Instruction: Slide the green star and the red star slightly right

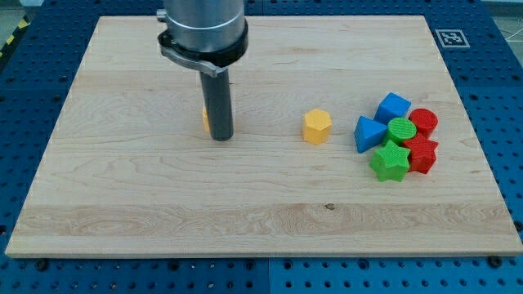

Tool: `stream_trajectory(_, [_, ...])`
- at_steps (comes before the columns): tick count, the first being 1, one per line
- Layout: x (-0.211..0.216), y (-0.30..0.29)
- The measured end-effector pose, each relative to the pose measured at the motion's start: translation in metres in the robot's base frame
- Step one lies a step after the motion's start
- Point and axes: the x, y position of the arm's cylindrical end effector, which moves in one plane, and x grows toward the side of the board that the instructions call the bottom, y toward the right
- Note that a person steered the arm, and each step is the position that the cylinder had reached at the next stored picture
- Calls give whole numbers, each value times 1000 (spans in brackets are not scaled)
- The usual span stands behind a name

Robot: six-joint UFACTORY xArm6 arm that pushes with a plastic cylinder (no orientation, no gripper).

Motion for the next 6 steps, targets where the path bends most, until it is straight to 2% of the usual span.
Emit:
stream_trajectory(2, [10, 104])
stream_trajectory(3, [17, 130])
stream_trajectory(4, [41, 137])
stream_trajectory(5, [48, 185])
stream_trajectory(6, [40, 198])
